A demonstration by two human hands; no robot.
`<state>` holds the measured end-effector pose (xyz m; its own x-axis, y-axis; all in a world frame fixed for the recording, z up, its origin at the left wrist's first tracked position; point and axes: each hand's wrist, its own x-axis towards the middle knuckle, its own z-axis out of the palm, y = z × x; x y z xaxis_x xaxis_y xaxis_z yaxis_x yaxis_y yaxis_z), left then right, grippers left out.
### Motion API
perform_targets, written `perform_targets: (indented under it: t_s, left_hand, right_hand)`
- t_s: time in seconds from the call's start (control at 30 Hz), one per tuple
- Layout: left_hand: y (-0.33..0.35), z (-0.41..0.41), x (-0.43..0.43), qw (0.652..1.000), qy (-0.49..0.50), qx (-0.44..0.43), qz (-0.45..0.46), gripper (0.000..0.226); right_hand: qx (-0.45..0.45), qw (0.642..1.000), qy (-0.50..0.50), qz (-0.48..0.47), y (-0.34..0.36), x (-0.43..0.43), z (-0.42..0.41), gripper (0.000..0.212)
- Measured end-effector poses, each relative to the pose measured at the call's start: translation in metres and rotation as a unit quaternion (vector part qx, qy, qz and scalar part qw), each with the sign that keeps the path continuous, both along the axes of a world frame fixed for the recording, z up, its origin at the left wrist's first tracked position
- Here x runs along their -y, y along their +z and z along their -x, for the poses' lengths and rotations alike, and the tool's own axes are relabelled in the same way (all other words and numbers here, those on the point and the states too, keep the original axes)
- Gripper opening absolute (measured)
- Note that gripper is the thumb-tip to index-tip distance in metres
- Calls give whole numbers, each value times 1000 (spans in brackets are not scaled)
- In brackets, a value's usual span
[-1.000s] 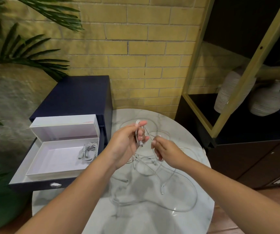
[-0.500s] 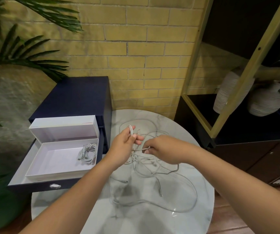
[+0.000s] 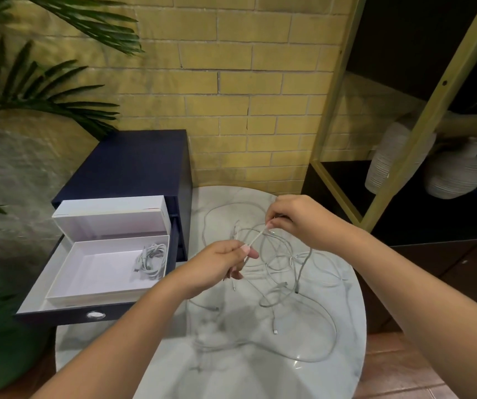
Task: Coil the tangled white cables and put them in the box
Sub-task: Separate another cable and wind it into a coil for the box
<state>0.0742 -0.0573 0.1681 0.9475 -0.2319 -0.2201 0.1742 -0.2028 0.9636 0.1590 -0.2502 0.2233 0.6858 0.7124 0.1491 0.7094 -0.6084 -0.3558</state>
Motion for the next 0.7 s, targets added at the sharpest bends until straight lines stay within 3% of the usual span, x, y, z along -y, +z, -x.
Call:
perform_targets:
  t_s: [0.1, 0.23, 0.37, 0.5, 0.7]
  left_hand:
    - [4, 0, 1, 997, 31, -10, 65, 30]
    - [9, 1, 2, 982, 67, -33, 171, 30]
    - [16, 0, 6, 968, 82, -38, 236, 30]
    - [18, 1, 9, 966, 81, -39, 242, 29]
    - [16, 1, 12, 984, 69, -11, 165, 25]
  right_hand:
    - [-21, 998, -32, -44, -10, -2, -1, 11]
    - [-243, 963, -51, -103, -23, -5, 8, 18]
    - [-356, 920, -32, -162, -40, -10, 14, 24]
    - [-388, 900, -23, -198, -45, -14, 13, 24]
    - [-356, 920, -16, -160, -46, -13, 13, 19]
